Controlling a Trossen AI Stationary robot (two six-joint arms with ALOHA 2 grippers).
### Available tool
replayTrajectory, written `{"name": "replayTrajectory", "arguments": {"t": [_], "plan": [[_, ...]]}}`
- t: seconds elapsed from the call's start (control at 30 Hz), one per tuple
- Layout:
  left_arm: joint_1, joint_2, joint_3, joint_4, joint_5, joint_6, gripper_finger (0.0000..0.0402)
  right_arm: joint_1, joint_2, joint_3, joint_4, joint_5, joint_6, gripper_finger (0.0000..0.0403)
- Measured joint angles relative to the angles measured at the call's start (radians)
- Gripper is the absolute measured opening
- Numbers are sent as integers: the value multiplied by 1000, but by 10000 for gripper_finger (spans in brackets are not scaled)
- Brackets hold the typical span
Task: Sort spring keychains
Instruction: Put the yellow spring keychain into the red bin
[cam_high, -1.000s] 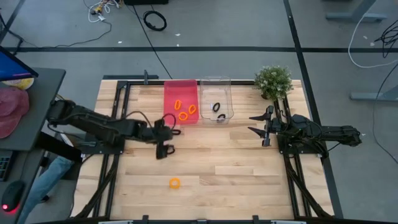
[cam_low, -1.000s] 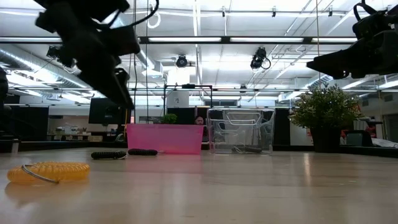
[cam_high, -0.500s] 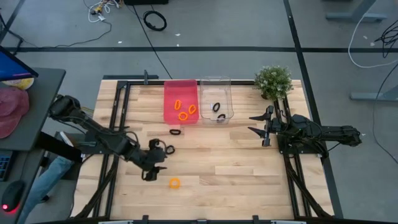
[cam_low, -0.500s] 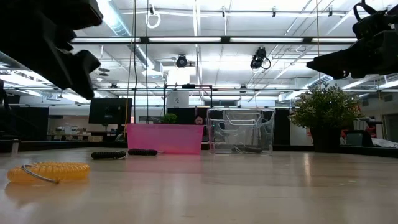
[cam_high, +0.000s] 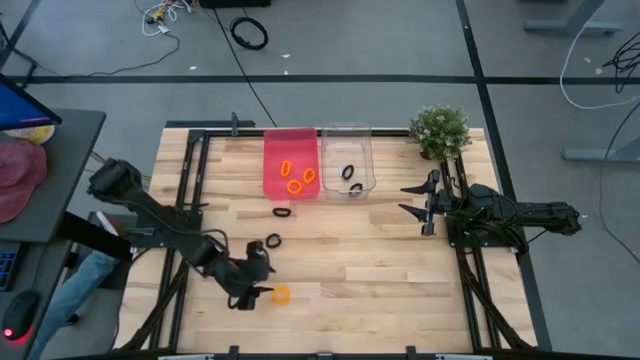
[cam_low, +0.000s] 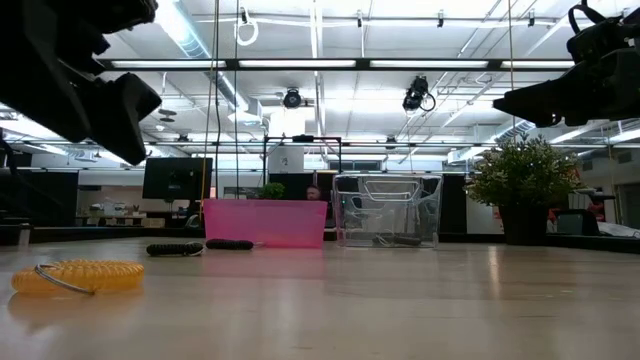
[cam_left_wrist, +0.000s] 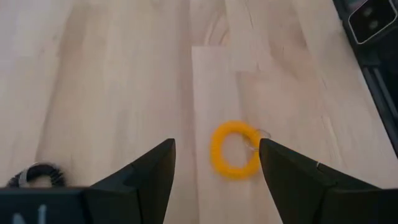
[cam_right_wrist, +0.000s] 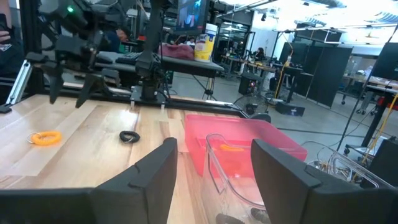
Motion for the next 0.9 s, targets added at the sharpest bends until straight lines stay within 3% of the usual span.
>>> {"name": "replayTrajectory", "arguments": {"t": [0.33,0.6,0.9], "plan": [[13,219,156,-99,27,23,236,0,0,0,0,0,0,208],[62,370,182,-122,67,18,236,0,0,0,0,0,0,208],[100,390,187,-143,134,18,218,0,0,0,0,0,0,208]]}}
